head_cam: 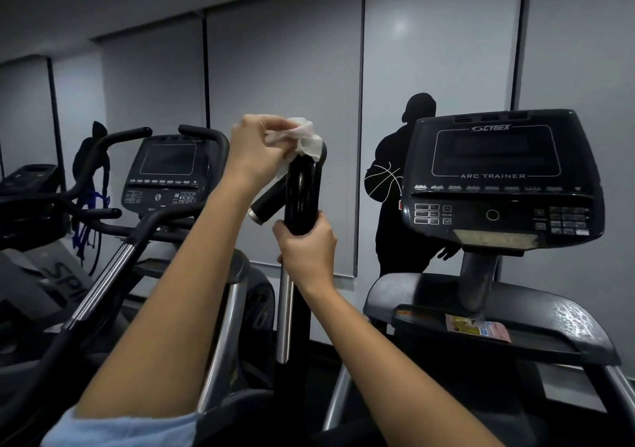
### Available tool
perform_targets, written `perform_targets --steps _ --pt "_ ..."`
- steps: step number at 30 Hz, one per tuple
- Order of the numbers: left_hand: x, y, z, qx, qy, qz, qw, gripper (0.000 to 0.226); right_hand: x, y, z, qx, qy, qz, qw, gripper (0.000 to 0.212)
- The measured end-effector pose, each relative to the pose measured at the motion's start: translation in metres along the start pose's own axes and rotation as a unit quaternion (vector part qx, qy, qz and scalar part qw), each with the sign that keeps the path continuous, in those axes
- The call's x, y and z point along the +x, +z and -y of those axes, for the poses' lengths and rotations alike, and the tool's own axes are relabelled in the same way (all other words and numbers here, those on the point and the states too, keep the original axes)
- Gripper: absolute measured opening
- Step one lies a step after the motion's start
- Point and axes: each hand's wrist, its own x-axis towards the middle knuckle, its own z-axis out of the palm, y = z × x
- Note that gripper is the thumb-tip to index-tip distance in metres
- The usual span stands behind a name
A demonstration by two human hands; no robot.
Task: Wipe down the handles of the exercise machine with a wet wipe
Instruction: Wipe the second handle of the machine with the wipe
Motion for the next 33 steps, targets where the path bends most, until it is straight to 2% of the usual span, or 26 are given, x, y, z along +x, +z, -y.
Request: perform_targets --steps 3,7,10,14,16,19,21,24,29,33 --pt "0.002 0.003 -0.003 0.14 0.095 0.016 0.985 0.025 0.0 0.001 0.001 -0.001 0.011 -0.003 1.0 0.034" --pt "0.02 0.012 -0.005 0.162 0.126 0.037 0.978 0.024 -0.001 0.0 0.003 -0.003 0.017 0.0 1.0 0.034" --pt "0.037 0.019 0.001 0.186 0.121 0.045 0.974 0.023 -0.001 -0.001 0.001 -0.007 0.009 0.003 1.0 0.03" --pt "0.05 0.025 0.015 0.172 0.065 0.033 0.982 0.027 0.0 0.0 0.0 -0.022 -0.006 -0.003 1.0 0.024" --pt "0.046 0.021 0.015 0.125 0.05 0.005 0.991 0.024 0.0 -0.001 0.001 -0.022 -0.01 -0.002 1.0 0.025" --pt "0.027 0.008 0.004 0.08 0.093 0.029 0.992 0.024 -0.002 -0.002 0.003 -0.018 -0.001 0.004 1.0 0.024" --pt "0.017 0.004 -0.002 0.118 0.14 0.078 0.98 0.022 -0.001 -0.003 0.004 -0.019 0.005 0.0 1.0 0.025" --pt "0.023 0.006 -0.004 0.157 0.164 0.091 0.97 0.022 -0.001 -0.003 0.005 -0.017 0.004 -0.002 1.0 0.022" --pt "0.044 0.02 0.008 0.108 0.11 0.081 0.985 0.014 -0.002 -0.003 0.003 -0.013 -0.013 0.0 1.0 0.021" --pt "0.056 0.035 0.029 0.117 0.078 0.05 0.989 0.014 0.0 -0.002 0.002 -0.021 -0.023 -0.005 0.999 0.021"
